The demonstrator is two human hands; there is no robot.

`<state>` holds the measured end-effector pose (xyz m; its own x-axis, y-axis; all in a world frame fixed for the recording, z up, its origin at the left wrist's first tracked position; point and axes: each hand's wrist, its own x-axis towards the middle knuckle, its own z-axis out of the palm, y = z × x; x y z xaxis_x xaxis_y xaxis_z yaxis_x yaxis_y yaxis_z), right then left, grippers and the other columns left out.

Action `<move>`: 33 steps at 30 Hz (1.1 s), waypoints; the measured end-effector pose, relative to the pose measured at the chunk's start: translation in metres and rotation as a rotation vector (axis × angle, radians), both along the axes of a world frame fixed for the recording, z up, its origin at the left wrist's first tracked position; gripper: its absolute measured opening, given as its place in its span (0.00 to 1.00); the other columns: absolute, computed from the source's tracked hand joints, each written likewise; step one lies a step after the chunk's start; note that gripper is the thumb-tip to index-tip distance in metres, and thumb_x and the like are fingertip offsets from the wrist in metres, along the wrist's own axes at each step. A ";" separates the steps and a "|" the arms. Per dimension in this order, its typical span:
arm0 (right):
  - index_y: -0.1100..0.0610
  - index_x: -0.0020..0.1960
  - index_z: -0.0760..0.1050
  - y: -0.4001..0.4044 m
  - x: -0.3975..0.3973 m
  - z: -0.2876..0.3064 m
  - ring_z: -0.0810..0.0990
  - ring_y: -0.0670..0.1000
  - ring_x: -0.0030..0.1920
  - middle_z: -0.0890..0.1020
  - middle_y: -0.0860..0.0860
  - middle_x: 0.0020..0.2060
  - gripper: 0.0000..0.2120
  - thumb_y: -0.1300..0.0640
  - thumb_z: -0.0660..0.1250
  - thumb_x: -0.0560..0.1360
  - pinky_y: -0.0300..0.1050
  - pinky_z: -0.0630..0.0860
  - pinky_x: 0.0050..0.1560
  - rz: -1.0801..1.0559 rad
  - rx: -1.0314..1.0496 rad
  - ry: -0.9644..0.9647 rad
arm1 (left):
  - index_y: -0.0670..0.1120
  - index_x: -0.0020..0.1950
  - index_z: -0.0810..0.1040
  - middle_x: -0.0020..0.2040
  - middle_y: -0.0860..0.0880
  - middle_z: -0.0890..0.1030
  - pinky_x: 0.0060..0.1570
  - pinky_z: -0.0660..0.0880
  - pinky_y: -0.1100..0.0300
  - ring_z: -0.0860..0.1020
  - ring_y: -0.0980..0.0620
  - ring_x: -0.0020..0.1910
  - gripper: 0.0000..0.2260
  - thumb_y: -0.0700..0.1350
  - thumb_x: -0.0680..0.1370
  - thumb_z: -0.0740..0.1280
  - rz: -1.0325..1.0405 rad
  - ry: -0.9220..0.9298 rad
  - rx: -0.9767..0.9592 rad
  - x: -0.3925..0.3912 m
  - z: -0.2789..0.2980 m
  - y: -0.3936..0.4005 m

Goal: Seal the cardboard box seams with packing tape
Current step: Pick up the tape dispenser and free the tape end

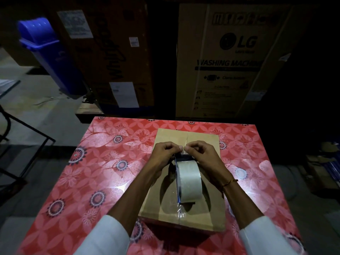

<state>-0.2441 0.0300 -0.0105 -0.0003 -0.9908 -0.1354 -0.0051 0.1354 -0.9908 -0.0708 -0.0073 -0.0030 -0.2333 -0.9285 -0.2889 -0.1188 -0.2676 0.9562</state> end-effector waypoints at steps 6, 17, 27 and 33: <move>0.59 0.48 0.85 -0.003 0.003 0.002 0.82 0.61 0.56 0.79 0.57 0.56 0.16 0.45 0.76 0.73 0.61 0.82 0.56 -0.001 -0.008 0.038 | 0.45 0.43 0.85 0.40 0.50 0.85 0.56 0.79 0.47 0.83 0.45 0.49 0.06 0.43 0.78 0.70 -0.006 0.015 0.005 0.001 0.003 0.002; 0.69 0.50 0.81 -0.010 0.002 -0.006 0.79 0.64 0.49 0.78 0.63 0.55 0.09 0.62 0.66 0.82 0.57 0.75 0.47 -0.076 0.026 0.005 | 0.42 0.46 0.84 0.45 0.44 0.85 0.52 0.76 0.49 0.81 0.45 0.47 0.09 0.45 0.81 0.67 -0.026 0.005 -0.035 0.000 0.000 0.004; 0.63 0.49 0.82 -0.005 0.002 -0.006 0.80 0.63 0.50 0.78 0.59 0.53 0.10 0.57 0.67 0.82 0.57 0.77 0.47 -0.059 -0.010 0.026 | 0.41 0.54 0.82 0.52 0.42 0.84 0.54 0.81 0.47 0.83 0.43 0.53 0.12 0.49 0.79 0.71 -0.067 0.055 0.000 0.004 0.003 0.006; 0.64 0.49 0.82 -0.003 0.001 -0.002 0.80 0.58 0.49 0.78 0.60 0.53 0.10 0.57 0.68 0.81 0.57 0.77 0.47 -0.027 -0.026 0.029 | 0.40 0.45 0.83 0.55 0.35 0.82 0.61 0.77 0.34 0.81 0.33 0.56 0.04 0.41 0.77 0.73 -0.048 0.040 -0.032 0.002 0.003 0.007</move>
